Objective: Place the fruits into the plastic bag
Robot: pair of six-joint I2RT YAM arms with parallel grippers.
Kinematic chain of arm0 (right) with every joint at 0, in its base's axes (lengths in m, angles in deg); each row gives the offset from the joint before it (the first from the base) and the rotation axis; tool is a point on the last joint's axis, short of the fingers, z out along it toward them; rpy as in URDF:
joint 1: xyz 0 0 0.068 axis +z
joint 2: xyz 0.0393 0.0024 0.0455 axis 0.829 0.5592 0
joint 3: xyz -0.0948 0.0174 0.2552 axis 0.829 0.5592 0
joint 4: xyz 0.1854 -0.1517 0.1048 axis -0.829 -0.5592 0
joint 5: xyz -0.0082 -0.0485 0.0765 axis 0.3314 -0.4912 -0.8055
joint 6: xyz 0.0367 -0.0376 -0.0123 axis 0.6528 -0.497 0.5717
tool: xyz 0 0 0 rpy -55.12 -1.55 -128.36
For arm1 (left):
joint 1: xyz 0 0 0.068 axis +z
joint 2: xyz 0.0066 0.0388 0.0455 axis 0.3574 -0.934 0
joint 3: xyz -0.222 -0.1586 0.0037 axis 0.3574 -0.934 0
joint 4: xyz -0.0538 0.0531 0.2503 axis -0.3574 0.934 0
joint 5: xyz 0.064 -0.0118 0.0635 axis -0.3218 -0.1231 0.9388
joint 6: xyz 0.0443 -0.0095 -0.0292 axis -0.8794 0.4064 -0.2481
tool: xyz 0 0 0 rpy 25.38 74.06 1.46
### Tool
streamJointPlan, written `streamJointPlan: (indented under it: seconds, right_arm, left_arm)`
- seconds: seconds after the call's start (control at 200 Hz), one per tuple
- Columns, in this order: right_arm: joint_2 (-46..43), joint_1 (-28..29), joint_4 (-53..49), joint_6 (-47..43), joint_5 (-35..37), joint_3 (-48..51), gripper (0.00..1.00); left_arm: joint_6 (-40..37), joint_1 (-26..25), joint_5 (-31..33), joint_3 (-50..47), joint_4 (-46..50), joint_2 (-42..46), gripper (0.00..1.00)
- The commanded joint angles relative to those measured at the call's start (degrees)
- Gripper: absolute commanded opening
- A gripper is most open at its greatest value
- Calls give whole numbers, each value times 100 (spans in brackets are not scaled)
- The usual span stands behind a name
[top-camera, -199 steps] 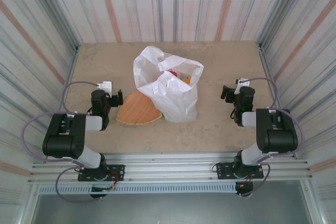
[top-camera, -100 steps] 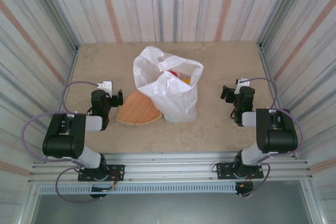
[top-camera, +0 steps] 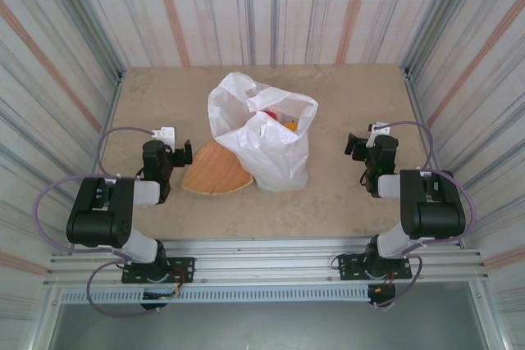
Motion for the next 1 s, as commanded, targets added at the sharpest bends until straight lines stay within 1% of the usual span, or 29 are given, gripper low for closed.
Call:
streamJointPlan:
  seconds: [0.0,0.872,0.997]
  right_arm:
    - [15,-21,107,-158,-60,23,99]
    - [8,-22,105,-156,-66,24,99]
    - [15,-21,111,-156,-66,24,99]
  left_arm:
    - [-77,50,-61,86,-58,23,99]
    - [-80,46,-59,103,-39,10,99]
    - [-66,87,-155,145,26,-10,99]
